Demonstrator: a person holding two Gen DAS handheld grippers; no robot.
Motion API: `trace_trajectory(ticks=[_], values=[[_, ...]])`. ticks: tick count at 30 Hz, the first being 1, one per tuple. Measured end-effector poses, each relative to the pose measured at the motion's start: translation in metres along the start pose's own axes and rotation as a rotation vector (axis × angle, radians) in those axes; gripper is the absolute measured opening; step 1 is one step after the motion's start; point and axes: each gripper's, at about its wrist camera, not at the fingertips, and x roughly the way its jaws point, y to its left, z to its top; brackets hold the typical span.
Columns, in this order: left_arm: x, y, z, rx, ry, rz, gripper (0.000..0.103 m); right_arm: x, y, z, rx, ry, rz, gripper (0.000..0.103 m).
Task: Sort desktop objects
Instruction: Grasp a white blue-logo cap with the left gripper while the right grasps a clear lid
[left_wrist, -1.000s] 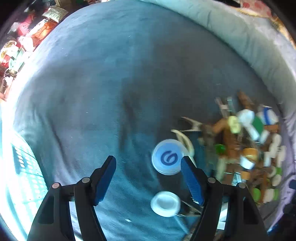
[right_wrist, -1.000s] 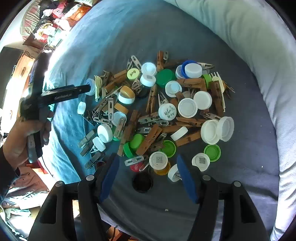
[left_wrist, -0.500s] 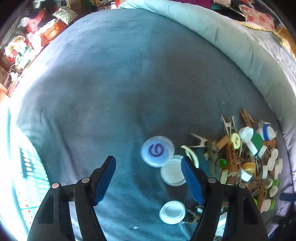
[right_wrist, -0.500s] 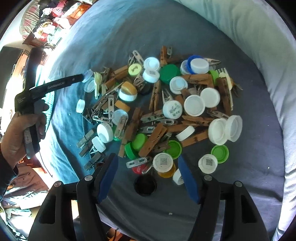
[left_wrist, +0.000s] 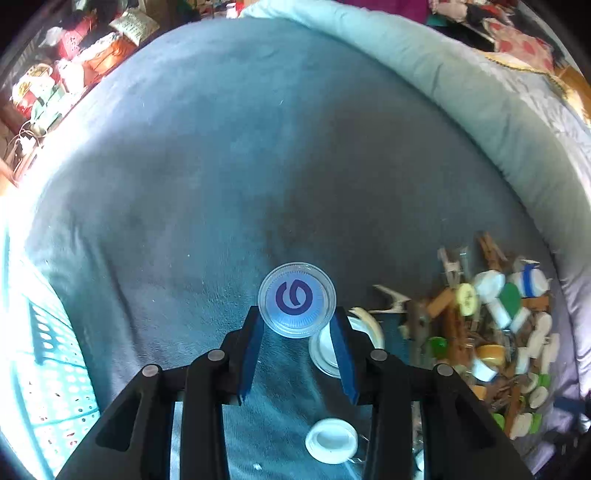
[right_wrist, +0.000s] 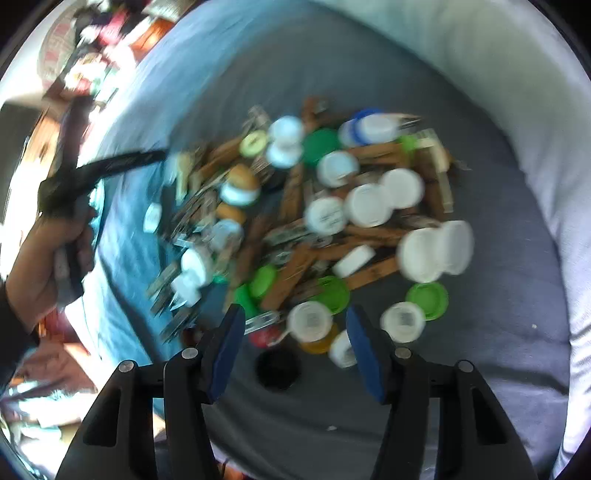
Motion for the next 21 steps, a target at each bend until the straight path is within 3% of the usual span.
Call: trace_trajectory(ticks=[3, 9, 12, 14, 19, 20, 21], values=[[-0.021, -0.01, 0.001, 0.01, -0.021, -0.023, 0.038, -0.006, -0.031, 0.003, 0.07, -0.048, -0.058, 0.056], [-0.034, -0.028, -0.013, 0.027, 0.018, -0.057, 0.038, 0.007, -0.075, 0.016, 0.125, -0.035, -0.144, 0.057], [-0.039, -0.033, -0.015, 0.021, 0.015, -0.069, 0.038, 0.015, -0.086, 0.024, 0.125, -0.044, -0.119, 0.056], [-0.039, -0.037, -0.013, 0.024, 0.014, -0.075, 0.038, 0.025, -0.097, 0.028, 0.179, -0.02, -0.033, 0.057], [-0.046, -0.042, -0.005, 0.023, 0.004, -0.087, 0.038, 0.035, -0.108, 0.026, 0.203, -0.015, -0.009, 0.055], [-0.045, -0.044, -0.003, 0.021, 0.002, -0.088, 0.038, 0.034, -0.108, 0.025, 0.201, -0.015, -0.02, 0.052], [-0.044, -0.043, -0.002, 0.023, 0.001, -0.09, 0.038, 0.032, -0.108, 0.025, 0.202, -0.016, -0.024, 0.038]])
